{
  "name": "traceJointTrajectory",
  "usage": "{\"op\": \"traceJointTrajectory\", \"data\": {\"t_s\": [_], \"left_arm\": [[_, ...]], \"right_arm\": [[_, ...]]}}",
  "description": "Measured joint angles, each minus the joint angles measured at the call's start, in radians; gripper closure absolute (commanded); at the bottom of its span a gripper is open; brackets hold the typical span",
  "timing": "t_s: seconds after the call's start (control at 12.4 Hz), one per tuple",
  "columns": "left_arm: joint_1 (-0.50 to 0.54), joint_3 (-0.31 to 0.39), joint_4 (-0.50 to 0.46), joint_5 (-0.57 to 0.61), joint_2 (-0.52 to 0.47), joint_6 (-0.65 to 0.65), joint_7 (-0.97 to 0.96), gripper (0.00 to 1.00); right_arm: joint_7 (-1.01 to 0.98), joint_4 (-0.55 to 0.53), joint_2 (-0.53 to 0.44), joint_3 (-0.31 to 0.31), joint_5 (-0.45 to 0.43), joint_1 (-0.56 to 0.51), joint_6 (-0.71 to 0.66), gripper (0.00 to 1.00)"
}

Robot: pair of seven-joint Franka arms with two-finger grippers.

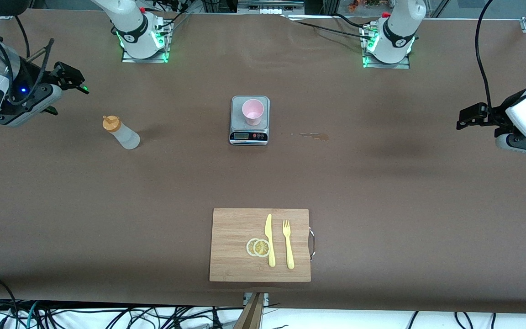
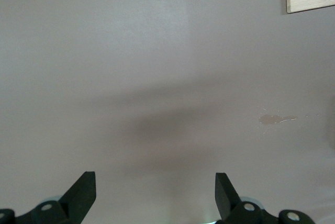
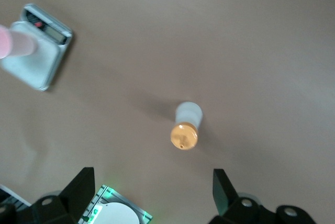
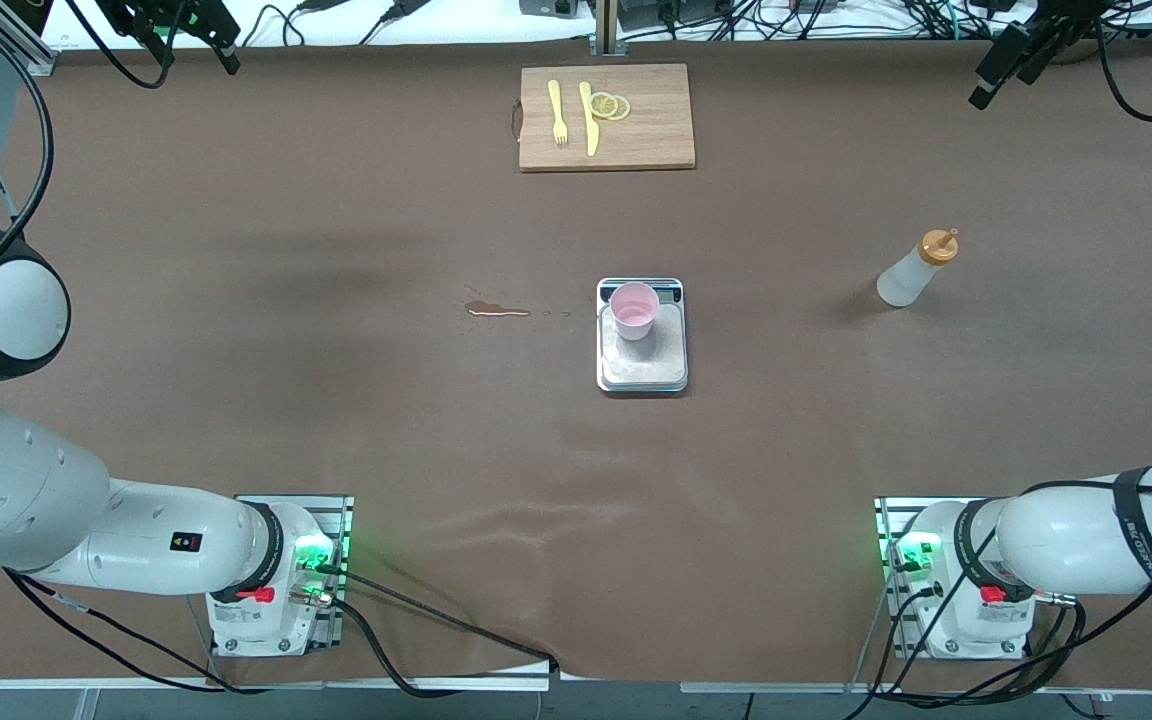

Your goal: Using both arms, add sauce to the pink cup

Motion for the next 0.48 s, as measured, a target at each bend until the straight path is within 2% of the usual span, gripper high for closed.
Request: {"op": "traceJointTrajectory", "data": {"t_s": [0.16, 0.48], "left_arm": [[0.0, 0.0, 0.0, 0.0, 0.0, 0.0, 0.0, 0.0], [0.0, 0.0, 0.0, 0.0, 0.0, 0.0, 0.0, 0.0]], "right_arm": [[0.053, 0.012, -0.014, 0.017, -0.068, 0.013, 0.009, 0.0], [0.076, 0.018, -0.017, -0.004, -0.077, 0.01, 0.024, 0.0]]}}
